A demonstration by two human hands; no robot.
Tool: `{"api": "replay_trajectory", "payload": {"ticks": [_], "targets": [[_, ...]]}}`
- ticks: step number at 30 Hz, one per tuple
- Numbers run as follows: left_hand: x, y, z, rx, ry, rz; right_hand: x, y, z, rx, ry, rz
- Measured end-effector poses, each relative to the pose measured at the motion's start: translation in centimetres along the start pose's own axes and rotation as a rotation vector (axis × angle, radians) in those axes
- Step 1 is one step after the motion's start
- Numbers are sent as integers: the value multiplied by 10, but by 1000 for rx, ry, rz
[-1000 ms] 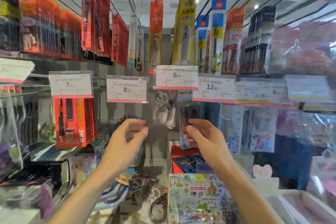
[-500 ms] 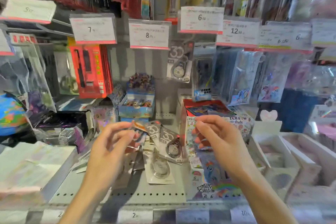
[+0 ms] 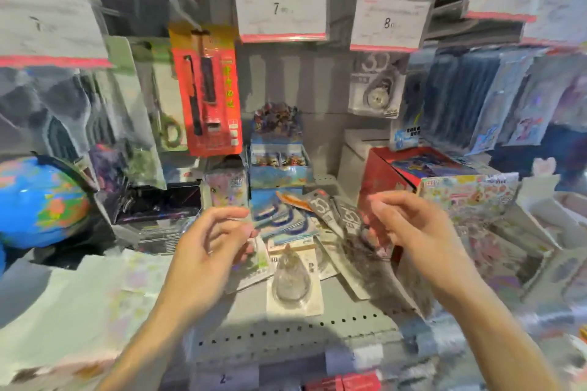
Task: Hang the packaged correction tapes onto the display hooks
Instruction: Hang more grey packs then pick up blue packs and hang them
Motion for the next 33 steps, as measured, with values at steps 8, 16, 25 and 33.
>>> {"api": "replay_trajectory", "payload": {"ticks": [8, 16, 25, 33], "targets": [[33, -41, -7, 170, -225, 77, -28, -9, -20, -29, 242, -45], [43, -95, -59, 352, -700, -87, -87, -55, -34, -29, 728, 5], [80, -131, -97, 409, -926, -142, -123, -65, -37, 39, 723, -81], [100, -167, -129, 424, -1060, -45, -123, -66, -25, -9, 574, -87]]}}
Point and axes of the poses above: each hand's wrist, its own y-axis away from the middle knuckle, its own z-axis out of the back of the hand, x = y × z, the point moved 10 cm from there along -y, towards the middle knuckle, and after that the axes turned 6 degrees about y, right-handed, at the moved point
